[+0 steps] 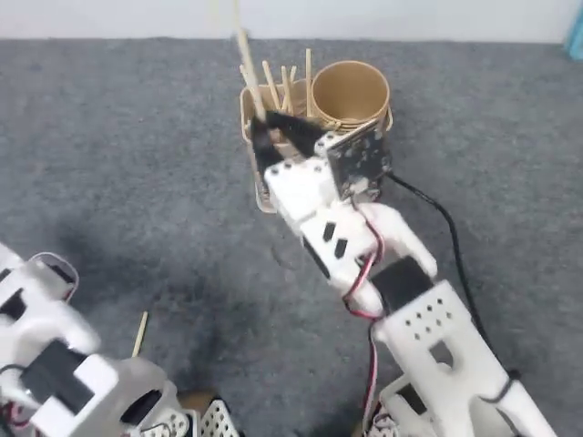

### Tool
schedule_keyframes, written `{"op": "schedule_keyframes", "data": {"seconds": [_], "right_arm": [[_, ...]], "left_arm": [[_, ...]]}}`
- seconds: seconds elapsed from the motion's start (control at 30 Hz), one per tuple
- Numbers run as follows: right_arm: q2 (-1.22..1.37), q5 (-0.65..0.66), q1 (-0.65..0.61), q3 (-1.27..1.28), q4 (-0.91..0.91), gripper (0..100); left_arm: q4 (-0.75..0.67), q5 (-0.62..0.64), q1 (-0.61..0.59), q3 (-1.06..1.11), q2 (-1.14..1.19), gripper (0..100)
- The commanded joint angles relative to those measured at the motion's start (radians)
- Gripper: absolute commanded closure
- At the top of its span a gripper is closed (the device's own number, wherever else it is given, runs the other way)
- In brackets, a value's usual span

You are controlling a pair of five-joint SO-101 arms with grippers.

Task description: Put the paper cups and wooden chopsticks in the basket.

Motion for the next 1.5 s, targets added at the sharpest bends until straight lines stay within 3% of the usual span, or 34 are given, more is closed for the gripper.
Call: {"op": "schedule_keyframes", "data": {"seconds": [0.0,0.3,0.57,0.77,0.97,1.33,1.47], "right_arm": [[0.077,-0.012,0.053,-0.008,-0.232,99.1],[0.400,-0.009,0.114,-0.008,-0.702,99.1],[0.627,-0.011,0.145,0.003,-0.906,99.1],[0.562,-0.008,0.099,0.189,-1.023,99.1],[0.473,-0.008,0.096,0.292,-1.018,98.9],[0.398,-0.017,0.093,0.195,-0.711,98.4],[0.340,-0.017,0.071,0.172,-0.624,90.5]], "left_arm": [[-0.023,-0.015,0.009,-0.001,-0.020,88],[-0.023,-0.015,0.008,0.001,-0.020,88],[-0.025,-0.015,0.008,0.001,-0.020,88],[-0.025,-0.015,0.009,0.001,-0.020,88],[-0.025,-0.015,0.011,0.001,-0.020,88],[-0.025,-0.015,0.009,0.001,-0.020,88],[-0.025,-0.015,0.011,0.001,-0.020,88]]}}
